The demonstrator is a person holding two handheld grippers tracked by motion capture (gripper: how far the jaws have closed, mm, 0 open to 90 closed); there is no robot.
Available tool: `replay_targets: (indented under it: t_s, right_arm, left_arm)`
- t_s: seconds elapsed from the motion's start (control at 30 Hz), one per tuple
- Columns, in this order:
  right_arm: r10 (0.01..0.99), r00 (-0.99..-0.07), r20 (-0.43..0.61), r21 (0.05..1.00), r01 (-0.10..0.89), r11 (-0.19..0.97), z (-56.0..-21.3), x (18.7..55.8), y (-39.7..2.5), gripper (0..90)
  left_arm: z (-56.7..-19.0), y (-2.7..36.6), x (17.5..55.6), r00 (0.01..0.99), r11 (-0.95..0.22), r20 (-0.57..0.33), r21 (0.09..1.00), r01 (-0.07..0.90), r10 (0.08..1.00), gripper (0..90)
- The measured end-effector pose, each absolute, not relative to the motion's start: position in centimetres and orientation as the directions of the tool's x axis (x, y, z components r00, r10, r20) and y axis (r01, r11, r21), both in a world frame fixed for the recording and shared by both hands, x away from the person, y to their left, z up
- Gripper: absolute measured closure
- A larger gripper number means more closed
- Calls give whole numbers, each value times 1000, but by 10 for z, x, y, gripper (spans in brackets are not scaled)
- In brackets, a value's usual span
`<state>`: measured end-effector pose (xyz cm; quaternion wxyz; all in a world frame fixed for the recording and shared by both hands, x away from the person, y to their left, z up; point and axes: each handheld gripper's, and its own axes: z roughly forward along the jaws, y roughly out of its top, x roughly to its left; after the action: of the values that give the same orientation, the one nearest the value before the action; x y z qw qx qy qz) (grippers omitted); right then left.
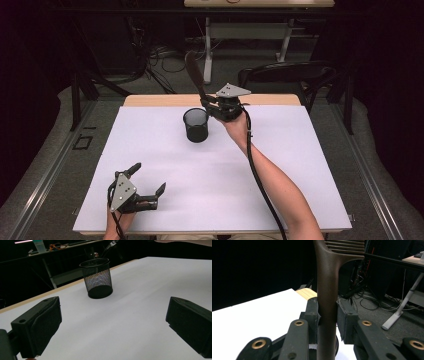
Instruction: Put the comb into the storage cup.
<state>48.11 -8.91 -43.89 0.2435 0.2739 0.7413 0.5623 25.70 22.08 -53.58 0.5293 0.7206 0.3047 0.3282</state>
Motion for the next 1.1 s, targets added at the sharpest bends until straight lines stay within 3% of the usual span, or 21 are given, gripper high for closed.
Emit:
replay_targets:
  t_s: [1.1]
  right_arm:
    - [673, -740, -19, 982, 113, 152, -448, 488, -73, 729]
  left_arm:
    - [-536, 221, 257, 598, -252, 149, 963, 92, 787, 3]
